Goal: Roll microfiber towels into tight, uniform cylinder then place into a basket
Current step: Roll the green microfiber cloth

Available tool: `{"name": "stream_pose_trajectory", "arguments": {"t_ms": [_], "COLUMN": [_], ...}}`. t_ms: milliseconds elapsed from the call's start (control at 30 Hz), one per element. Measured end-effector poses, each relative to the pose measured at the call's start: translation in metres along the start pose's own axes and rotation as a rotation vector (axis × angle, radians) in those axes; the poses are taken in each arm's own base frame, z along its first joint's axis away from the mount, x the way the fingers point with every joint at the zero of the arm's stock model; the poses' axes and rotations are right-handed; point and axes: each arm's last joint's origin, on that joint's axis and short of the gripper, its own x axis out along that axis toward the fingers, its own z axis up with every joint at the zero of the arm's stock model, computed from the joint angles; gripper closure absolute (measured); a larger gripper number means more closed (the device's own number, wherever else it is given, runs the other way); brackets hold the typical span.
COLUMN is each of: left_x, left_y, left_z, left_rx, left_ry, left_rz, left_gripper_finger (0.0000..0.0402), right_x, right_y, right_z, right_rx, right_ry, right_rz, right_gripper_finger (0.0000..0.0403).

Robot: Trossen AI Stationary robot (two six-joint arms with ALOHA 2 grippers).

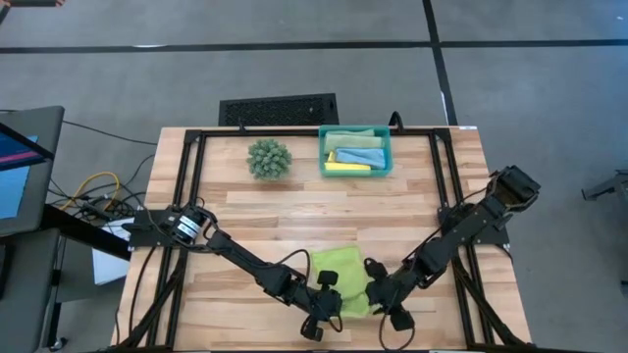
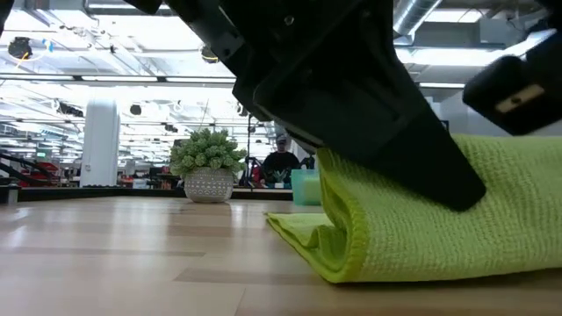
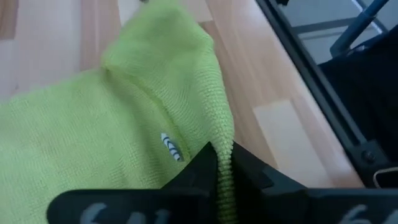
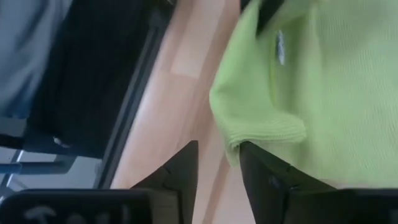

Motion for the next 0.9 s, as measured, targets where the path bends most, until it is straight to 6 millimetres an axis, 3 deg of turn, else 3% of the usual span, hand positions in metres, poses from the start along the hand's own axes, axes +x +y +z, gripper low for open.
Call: {"name": "stream_pose_trajectory", "arguments": {"t_ms": [167,300,467,667,900], "left_x": [0.000,0.000,0.000,0.000,0.000], "left_y": [0.000,0.000,0.000,0.001,0.002], "left_z": [0.002,0.002,0.001,-0.001,-0.001], "left_rx": [-0.003,-0.007,-0.013,-0.012,-0.017], "left_ry": [-0.020,-0.020,-0.011,0.013,0.003], "left_rz": [-0.003,0.001,0.005,0.011,0.056], "left_gripper_finger": [0.0372,0.0340,0.0292,0.0256,0.0258], "right_x": [0.016,0.026,0.015,0.000,0.001], "right_y": [0.007,-0.001,-0.006,-0.001,0.022], "right_z": [0.005,0.003,0.000,-0.014,0.002], "right_rx": [-0.096,-0.077,-0.011,0.056,-0.106], "right_ry": [-0.084,-0.051,0.062,0.184,-0.021], "right_rz": [0.058,0.036,-0.129,-0.200,-0.070], "right_gripper_finger": [0.0253,0.0224,0.0214,0.0237,0.0260]}}
